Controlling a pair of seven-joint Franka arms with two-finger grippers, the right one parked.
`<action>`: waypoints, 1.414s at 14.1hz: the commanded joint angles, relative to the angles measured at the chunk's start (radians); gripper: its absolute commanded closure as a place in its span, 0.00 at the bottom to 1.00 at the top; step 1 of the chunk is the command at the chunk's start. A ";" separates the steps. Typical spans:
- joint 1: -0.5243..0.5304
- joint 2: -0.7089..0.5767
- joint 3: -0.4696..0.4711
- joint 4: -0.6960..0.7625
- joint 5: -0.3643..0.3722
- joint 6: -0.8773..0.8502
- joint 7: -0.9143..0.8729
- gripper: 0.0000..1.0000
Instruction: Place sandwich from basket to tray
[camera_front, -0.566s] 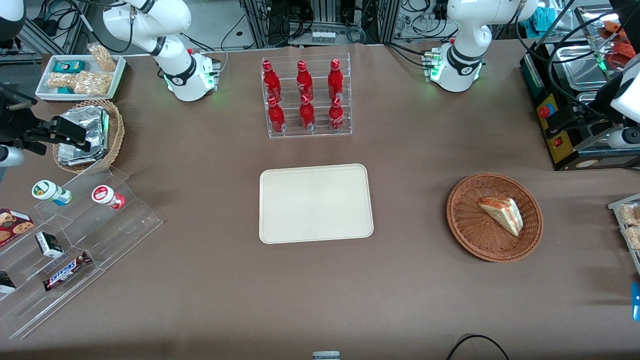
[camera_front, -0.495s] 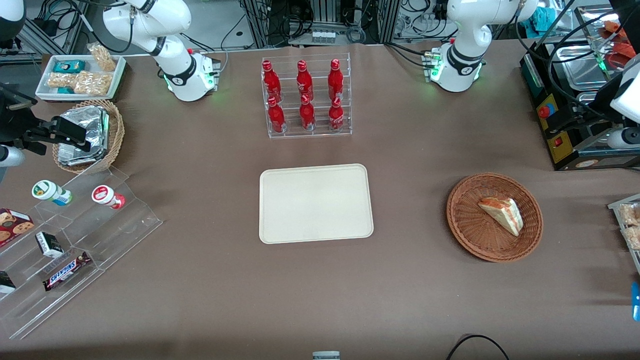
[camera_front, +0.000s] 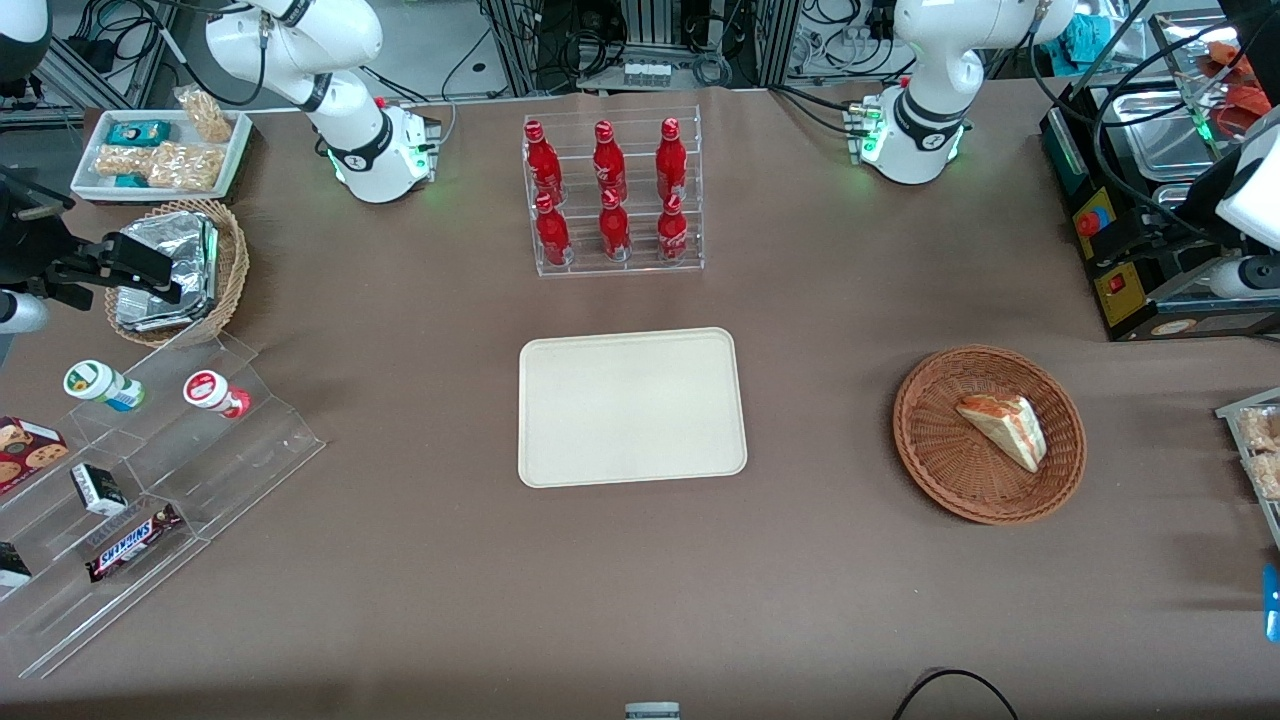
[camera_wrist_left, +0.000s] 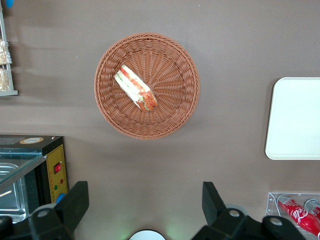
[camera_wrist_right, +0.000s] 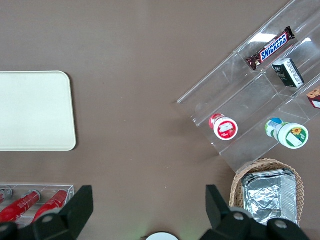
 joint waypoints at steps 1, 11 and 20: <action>-0.011 0.004 0.007 0.012 -0.006 -0.009 0.007 0.00; 0.001 0.101 0.011 -0.144 0.006 0.146 0.010 0.00; 0.052 0.202 0.030 -0.468 0.003 0.691 -0.001 0.00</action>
